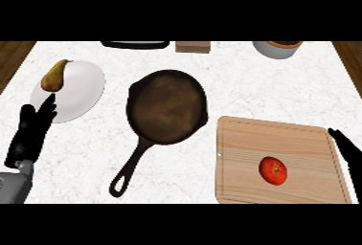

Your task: Pick the tomato from the cutting board and place it in the pan

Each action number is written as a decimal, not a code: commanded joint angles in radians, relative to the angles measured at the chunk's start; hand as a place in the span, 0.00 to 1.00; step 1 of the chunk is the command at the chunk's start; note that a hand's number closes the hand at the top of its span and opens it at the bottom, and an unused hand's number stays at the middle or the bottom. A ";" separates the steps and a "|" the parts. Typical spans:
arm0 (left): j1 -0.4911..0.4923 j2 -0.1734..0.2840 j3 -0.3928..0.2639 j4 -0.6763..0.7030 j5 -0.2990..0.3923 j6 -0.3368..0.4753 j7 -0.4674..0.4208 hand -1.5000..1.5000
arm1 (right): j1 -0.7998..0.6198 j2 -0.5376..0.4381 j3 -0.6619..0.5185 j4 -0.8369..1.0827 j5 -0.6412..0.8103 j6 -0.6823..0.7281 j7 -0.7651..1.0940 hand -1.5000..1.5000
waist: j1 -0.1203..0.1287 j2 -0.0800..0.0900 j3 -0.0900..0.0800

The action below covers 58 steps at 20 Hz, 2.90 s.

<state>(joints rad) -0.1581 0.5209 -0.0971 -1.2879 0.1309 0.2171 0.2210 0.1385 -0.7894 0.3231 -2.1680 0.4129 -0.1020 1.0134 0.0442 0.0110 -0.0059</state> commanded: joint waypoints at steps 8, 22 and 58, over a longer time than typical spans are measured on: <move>0.010 -0.038 0.013 -0.002 -0.040 0.019 0.005 0.50 | -0.350 0.264 0.197 0.242 0.080 0.189 0.283 0.00 | -0.025 -0.009 0.005; 0.072 -0.015 0.078 -0.112 -0.040 -0.028 0.078 0.50 | -0.242 0.347 0.183 0.315 0.183 0.241 0.209 0.00 | -0.041 -0.013 0.006; 0.020 -0.146 0.226 0.074 -0.202 -0.144 -0.056 0.50 | -0.196 0.546 0.047 0.561 0.557 0.267 -0.091 1.00 | -0.046 -0.011 0.006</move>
<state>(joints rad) -0.1406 0.3973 0.1190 -1.2603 -0.0441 0.0810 0.2141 -0.0786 -0.2729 0.3790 -1.6099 0.9244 0.1944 0.9417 -0.0007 -0.0005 -0.0001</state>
